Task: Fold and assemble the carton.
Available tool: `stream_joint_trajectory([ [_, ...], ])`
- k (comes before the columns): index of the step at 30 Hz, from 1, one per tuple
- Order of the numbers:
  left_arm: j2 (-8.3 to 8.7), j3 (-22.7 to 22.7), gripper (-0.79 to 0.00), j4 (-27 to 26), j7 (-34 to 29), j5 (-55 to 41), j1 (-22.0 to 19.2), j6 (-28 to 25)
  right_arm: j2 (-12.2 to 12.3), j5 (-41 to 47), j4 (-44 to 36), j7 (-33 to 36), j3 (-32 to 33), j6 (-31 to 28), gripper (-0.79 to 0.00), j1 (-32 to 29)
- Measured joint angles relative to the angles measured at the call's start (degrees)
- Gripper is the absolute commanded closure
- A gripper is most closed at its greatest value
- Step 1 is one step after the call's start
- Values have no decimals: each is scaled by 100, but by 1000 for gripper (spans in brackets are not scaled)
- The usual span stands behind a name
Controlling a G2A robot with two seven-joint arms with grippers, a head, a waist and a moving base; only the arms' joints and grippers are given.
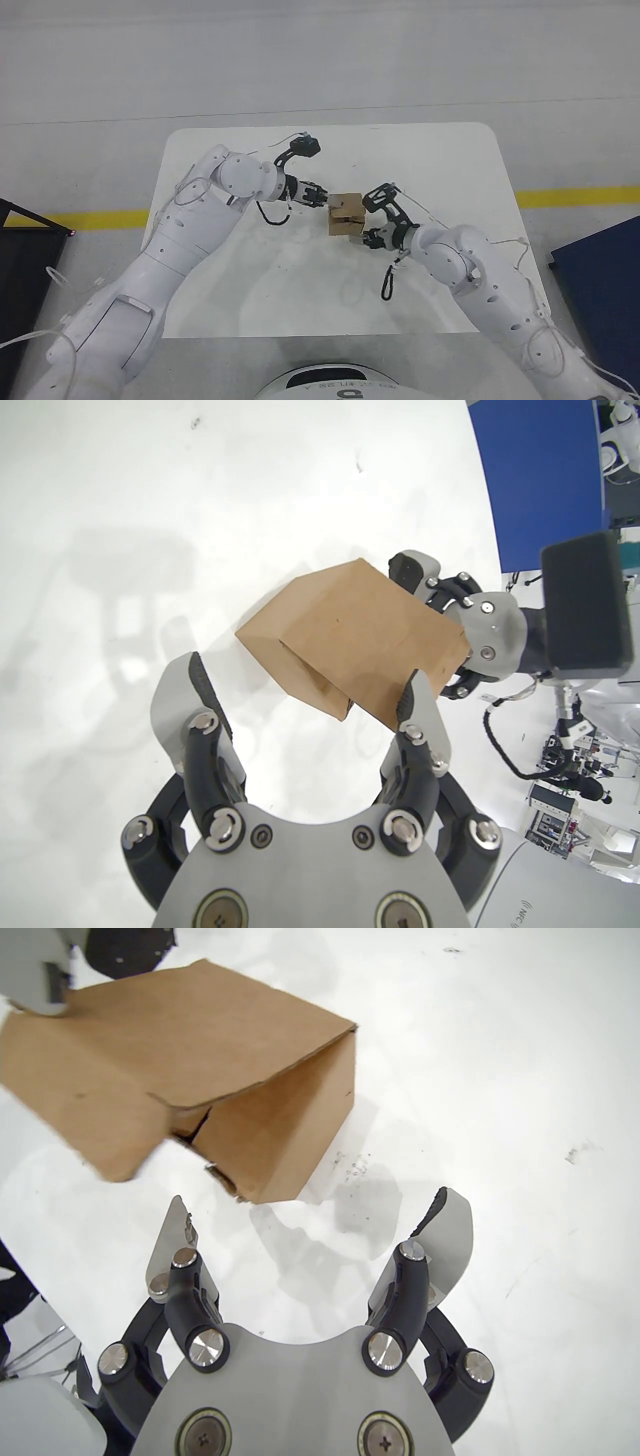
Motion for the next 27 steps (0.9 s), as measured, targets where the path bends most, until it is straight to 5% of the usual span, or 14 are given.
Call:
stream_joint_trajectory([
  [7,8,85,-551,-79,-159,121,62,150,160,985,-310,-204,931,-1051,-785,-469],
  [15,16,143,-446,-110,-191,287,93,198,74,1045,-672,-139,918,851,-702,-120],
  [27,34,100,-443,-212,-251,124,193,178,-232,334,381,230,-464,1985,-591,986],
])
